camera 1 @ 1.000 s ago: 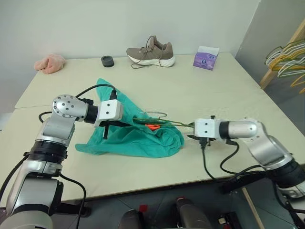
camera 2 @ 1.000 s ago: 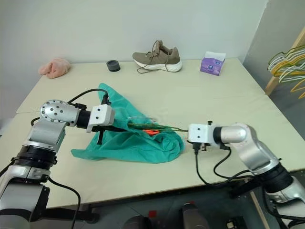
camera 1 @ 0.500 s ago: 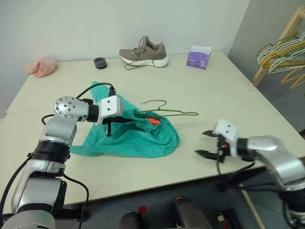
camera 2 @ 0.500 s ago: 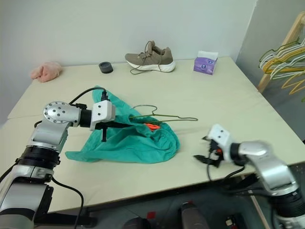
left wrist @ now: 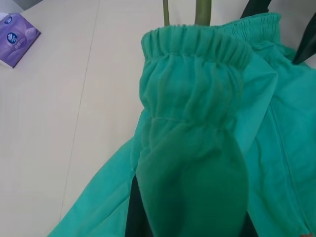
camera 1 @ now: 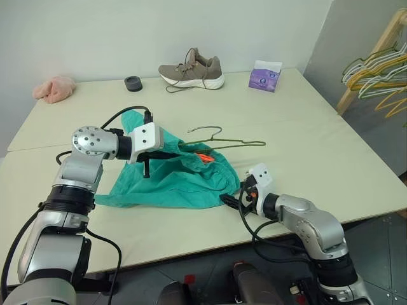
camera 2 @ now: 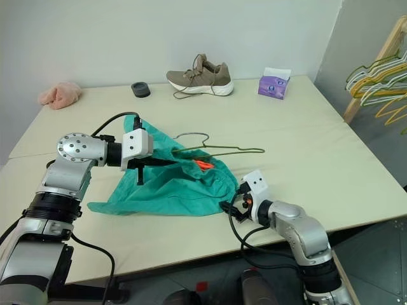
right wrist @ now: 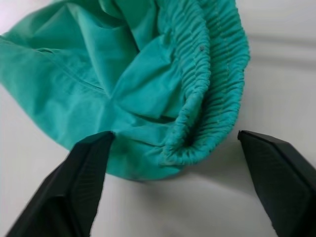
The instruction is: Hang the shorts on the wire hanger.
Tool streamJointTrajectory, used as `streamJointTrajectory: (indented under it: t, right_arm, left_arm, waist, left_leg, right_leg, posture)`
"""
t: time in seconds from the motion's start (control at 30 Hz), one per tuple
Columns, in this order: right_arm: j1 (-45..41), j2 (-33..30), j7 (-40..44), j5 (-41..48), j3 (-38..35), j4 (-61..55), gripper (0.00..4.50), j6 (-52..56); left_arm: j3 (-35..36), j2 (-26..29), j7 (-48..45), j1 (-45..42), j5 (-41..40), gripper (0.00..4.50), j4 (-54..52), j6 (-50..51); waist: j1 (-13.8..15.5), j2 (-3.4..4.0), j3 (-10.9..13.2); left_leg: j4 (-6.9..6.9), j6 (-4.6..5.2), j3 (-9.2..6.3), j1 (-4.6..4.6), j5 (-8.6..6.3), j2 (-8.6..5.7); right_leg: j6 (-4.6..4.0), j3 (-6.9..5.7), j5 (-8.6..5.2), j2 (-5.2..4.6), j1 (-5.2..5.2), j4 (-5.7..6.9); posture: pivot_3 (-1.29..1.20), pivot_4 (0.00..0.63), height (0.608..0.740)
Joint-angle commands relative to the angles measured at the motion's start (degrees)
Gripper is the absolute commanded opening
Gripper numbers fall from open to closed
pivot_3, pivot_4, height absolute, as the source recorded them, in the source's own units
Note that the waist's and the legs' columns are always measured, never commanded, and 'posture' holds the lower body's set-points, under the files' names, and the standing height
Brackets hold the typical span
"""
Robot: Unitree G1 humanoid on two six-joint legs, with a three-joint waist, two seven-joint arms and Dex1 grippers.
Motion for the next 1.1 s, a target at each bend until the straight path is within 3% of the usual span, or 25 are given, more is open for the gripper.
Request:
streamJointTrajectory:
  t: [0.03,0.3,0.47,0.73,1.1]
  right_arm:
    - [-1.30,1.47,-2.13,-0.86,0.31,1.78,2.88,-2.60]
    - [-4.36,2.01,-6.18,-5.05,-0.66,8.25,0.12,-12.02]
    - [-6.93,-4.14,-1.99,-4.26,-4.51,10.75,0.05,-17.28]
    - [-8.21,-15.69,10.41,2.65,-7.58,8.38,0.05,-13.56]
    - [-8.52,-18.91,9.41,-1.75,-4.27,8.58,0.05,-16.70]
  left_arm:
    - [2.10,0.47,0.90,-0.81,-1.43,0.00,-1.94,0.01]
    - [3.76,0.94,2.73,0.99,-2.66,0.00,-3.80,1.88]
    - [6.06,4.28,-0.72,3.43,-6.93,0.00,-7.93,10.19]
    - [5.49,12.16,-9.77,4.46,-11.17,0.00,-11.02,20.07]
    - [7.81,9.85,-8.02,3.64,-18.15,0.00,-14.81,29.15]
  waist:
    - [0.00,0.00,0.00]
    - [0.02,-0.03,-0.03]
    - [0.02,-0.02,-0.02]
    - [0.10,-0.01,-0.02]
    - [0.14,-0.02,-0.02]
  left_leg:
    - [0.00,0.00,0.00,0.00,0.00,0.00]
    - [-0.01,0.00,-0.01,-0.02,0.00,0.00]
    - [-0.01,0.00,0.00,-0.02,0.00,-0.04]
    - [-0.04,0.00,-0.02,0.01,0.00,0.02]
    - [-0.04,0.00,-0.02,0.00,0.00,0.01]
  right_leg:
    - [0.00,0.00,0.00,0.00,0.00,0.00]
    - [0.00,0.00,0.00,0.00,-0.01,-0.01]
    - [0.01,0.01,0.00,-0.03,0.00,-0.02]
    - [0.01,-0.03,0.00,0.03,0.01,-0.04]
    - [0.01,-0.02,0.00,0.02,0.01,-0.04]
  posture:
    - [-0.21,0.090,0.740]
    - [-0.20,0.090,0.740]
    - [-0.19,0.089,0.740]
    - [-0.18,0.092,0.740]
    - [-0.19,0.094,0.740]
